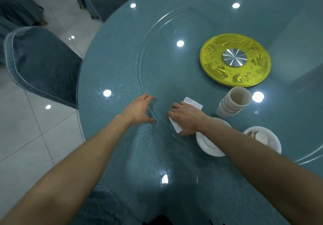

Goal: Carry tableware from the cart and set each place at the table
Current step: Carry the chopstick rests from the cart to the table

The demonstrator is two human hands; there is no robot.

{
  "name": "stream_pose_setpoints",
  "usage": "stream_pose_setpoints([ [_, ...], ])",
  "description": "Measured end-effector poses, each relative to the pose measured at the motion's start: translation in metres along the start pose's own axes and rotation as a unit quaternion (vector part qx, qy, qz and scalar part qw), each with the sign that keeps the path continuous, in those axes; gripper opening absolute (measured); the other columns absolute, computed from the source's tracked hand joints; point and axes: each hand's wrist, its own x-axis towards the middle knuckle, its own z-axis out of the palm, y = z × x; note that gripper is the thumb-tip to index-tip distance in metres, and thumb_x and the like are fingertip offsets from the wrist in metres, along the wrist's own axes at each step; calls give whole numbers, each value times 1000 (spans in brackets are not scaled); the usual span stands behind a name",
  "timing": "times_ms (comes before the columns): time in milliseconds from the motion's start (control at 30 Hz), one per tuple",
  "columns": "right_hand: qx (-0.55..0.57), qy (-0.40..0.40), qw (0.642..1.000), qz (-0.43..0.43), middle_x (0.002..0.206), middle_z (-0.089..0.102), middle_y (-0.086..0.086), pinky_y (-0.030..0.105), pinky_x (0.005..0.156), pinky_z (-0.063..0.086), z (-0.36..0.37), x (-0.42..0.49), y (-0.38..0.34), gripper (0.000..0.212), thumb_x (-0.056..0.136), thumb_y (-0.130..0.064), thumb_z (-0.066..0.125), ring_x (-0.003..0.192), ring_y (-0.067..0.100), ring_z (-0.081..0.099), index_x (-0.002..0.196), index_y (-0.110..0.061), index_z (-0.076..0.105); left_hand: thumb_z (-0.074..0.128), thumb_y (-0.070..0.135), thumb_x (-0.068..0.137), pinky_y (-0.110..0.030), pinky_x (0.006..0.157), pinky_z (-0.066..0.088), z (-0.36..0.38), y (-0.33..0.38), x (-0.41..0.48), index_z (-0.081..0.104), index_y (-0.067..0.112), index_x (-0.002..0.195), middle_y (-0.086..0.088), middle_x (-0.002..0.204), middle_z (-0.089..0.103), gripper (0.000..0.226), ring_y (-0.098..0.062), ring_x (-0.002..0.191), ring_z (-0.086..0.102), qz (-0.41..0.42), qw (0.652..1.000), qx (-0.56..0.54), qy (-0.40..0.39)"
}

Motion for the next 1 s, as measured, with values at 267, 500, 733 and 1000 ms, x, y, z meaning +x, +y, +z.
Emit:
stream_pose_setpoints([
  [267,-18,-20,1000,-1,95,60,-1,37,79,41,-2,-2,0,50,65,-50,69,96,24,53,102,-19,55,98,51,61,-43,118,43,6,6,0,40,21,158,-2,150,49,117,-25,138,50,3,1000,-9,-6],
  [500,-24,-11,1000,-2,106,60,-2,37,84,42,-7,-7,-1,63,65,-52,71,103,23,53,116,-19,57,98,51,62,-40,118,42,6,13,2,38,23,160,-1,153,48,118,-24,140,48,8,1000,-3,-7],
  [733,-42,-23,999,14,109,60,-1,37,84,42,-8,-8,-2,76,59,-61,74,102,22,50,118,-16,56,98,54,58,-41,116,44,8,17,6,40,23,158,0,151,49,119,-24,139,50,15,1000,3,-10],
  [1000,-44,-38,998,29,117,60,-1,39,89,43,-9,-10,-1,96,53,-67,76,107,22,49,130,-15,53,97,54,60,-43,116,44,12,17,9,39,23,158,0,151,49,118,-24,139,49,22,1000,9,-13],
])
